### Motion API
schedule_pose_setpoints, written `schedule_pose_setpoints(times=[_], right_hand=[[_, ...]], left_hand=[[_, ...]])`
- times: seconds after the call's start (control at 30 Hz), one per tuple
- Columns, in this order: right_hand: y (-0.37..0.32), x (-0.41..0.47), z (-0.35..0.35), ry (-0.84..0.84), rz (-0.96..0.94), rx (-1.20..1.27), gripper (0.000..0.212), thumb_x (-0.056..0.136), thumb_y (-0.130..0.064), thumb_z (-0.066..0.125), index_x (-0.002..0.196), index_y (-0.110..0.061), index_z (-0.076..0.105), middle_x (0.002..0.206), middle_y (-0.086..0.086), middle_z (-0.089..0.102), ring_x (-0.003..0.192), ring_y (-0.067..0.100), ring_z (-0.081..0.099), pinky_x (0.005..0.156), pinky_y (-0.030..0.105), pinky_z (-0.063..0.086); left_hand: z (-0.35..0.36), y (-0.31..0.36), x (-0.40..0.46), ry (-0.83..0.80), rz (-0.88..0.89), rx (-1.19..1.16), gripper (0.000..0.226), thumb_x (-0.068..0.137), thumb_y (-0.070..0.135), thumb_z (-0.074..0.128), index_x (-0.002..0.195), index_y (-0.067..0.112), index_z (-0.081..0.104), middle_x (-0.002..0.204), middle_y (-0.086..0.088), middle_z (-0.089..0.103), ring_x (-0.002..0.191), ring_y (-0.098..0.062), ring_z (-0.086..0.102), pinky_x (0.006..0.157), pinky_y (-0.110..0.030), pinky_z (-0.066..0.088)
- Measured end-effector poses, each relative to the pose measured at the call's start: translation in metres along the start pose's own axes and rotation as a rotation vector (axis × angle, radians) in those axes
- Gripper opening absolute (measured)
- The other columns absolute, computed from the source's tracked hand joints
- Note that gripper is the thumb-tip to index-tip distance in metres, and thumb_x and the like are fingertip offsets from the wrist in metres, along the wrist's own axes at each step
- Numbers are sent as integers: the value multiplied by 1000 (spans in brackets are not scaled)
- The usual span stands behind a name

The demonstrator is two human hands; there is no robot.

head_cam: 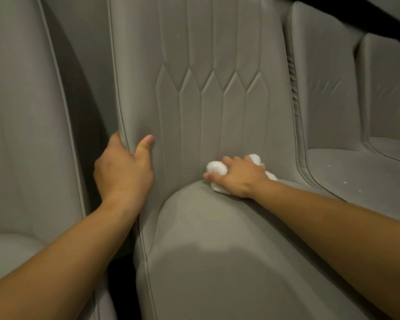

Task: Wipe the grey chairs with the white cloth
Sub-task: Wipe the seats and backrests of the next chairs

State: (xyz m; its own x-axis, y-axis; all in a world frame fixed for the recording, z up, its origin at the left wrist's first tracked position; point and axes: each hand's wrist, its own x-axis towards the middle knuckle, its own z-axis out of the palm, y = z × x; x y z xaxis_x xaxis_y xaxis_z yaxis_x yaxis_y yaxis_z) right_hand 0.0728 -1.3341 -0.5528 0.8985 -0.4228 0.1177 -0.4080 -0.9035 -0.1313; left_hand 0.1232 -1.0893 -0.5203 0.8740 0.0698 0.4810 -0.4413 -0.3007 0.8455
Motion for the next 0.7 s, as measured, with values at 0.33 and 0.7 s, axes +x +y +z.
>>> schedule_pose_setpoints(times=[0.33, 0.7], right_hand=[[-71, -39, 2, -115, -628, 31, 61, 71, -92, 42, 118, -53, 50, 120, -16, 53, 121, 22, 41, 101, 52, 35], [5, -11, -13, -93, -263, -193, 67, 86, -84, 39, 135, -40, 53, 135, 2, 54, 137, 33, 38, 103, 56, 39]], left_hand=[[-2, -1, 0, 64, 1, 51, 40, 93, 46, 61, 120, 16, 61, 112, -6, 69, 104, -31, 62, 75, -25, 35], [2, -3, -2, 67, 61, 176, 54, 89, 53, 61, 117, 7, 62, 119, -22, 65, 109, -42, 60, 89, -44, 48]])
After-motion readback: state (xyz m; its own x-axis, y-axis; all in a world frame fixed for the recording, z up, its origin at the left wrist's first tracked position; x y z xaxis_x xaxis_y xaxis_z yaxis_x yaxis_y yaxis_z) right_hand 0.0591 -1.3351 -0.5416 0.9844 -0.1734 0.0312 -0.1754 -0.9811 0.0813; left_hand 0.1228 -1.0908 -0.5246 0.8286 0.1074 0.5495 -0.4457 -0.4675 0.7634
